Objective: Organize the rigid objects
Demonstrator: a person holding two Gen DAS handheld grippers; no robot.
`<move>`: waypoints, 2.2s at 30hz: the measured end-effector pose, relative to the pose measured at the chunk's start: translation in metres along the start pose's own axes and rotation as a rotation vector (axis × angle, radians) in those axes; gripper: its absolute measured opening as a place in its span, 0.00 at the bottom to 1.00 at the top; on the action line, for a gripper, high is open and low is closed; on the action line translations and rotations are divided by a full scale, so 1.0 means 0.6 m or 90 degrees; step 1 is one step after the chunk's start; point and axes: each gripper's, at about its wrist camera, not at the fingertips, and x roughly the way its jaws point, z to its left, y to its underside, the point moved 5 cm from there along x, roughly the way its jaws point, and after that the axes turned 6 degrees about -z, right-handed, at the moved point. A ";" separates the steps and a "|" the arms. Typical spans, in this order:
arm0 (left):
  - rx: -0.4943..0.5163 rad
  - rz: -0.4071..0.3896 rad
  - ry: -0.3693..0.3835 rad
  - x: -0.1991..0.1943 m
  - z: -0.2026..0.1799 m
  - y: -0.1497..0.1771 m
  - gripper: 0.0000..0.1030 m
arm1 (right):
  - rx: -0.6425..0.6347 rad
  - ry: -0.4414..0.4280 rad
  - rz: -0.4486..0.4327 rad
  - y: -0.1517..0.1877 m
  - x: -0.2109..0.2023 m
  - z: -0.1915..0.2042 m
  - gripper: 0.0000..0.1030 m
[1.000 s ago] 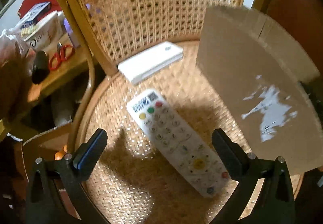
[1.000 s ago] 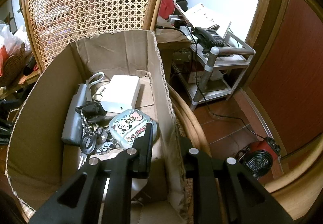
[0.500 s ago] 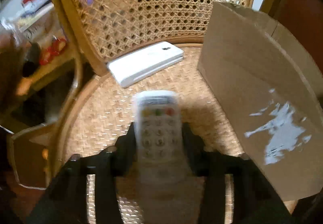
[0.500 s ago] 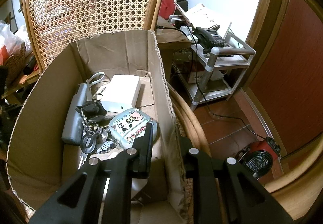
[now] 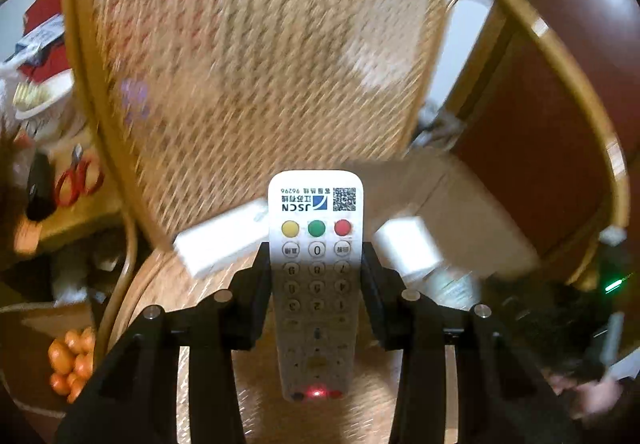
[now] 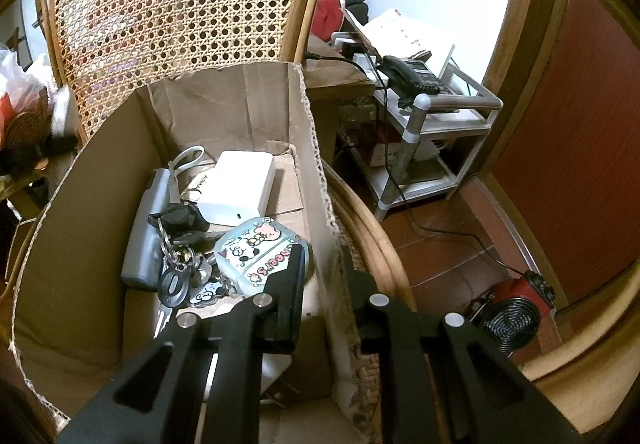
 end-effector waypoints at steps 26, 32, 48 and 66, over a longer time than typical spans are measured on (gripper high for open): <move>-0.030 0.077 0.169 0.044 -0.191 0.003 0.75 | 0.001 0.000 -0.001 0.000 0.003 0.000 0.16; 0.019 0.058 0.151 0.036 -0.194 -0.004 0.81 | -0.001 0.000 0.001 0.002 0.007 0.003 0.16; 0.118 0.001 -0.059 -0.025 -0.030 -0.034 0.83 | -0.001 0.000 0.001 0.003 0.005 0.002 0.16; 0.092 0.179 -0.166 0.150 0.137 0.072 0.83 | -0.001 -0.001 0.002 0.000 0.007 0.002 0.17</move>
